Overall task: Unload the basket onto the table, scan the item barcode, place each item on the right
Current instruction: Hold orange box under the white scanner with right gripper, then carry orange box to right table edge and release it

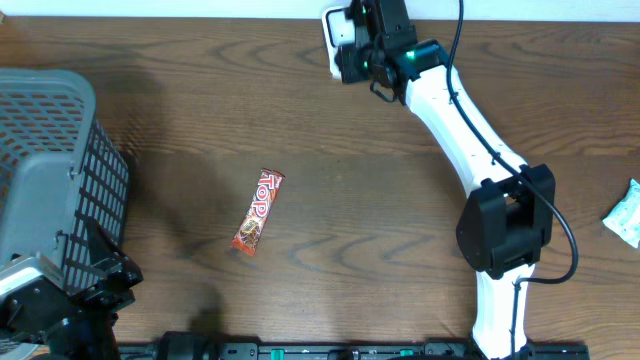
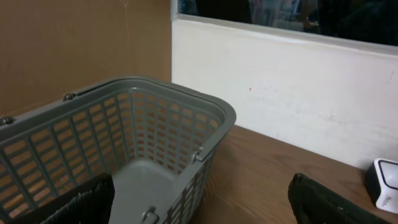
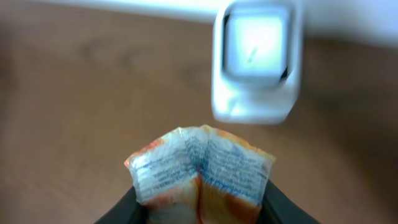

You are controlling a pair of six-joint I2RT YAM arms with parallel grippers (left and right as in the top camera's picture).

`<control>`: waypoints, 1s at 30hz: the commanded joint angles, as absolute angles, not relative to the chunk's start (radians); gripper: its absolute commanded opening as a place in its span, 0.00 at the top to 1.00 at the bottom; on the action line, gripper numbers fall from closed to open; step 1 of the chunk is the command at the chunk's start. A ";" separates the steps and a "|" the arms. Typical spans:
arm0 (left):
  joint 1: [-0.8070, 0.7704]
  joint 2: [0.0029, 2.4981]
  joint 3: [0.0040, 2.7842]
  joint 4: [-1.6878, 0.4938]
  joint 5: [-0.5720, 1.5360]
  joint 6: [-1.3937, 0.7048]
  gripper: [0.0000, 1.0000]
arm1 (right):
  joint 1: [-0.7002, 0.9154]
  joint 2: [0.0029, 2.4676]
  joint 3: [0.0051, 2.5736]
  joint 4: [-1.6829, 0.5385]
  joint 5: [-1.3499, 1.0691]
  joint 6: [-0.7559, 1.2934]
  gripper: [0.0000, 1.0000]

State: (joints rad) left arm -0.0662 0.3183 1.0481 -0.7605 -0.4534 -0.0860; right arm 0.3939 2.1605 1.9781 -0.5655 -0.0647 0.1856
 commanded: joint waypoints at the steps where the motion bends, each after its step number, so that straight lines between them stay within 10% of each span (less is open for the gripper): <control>1: -0.062 0.311 1.043 -0.768 -0.453 -0.092 0.10 | 0.398 2.225 1.993 -0.475 0.078 0.139 0.67; 17: -0.062 0.311 1.044 -0.869 -0.453 -0.092 0.10 | 0.379 2.457 1.994 0.057 0.184 0.096 0.66; 30: -0.062 0.311 1.044 -0.887 -0.453 -0.092 0.10 | 0.360 2.407 2.078 -0.126 0.257 0.073 0.67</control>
State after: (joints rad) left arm -0.0662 0.3183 1.0477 -0.8841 -0.4500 -0.0860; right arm 0.3763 2.4626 2.0182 -0.0395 0.2134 0.0910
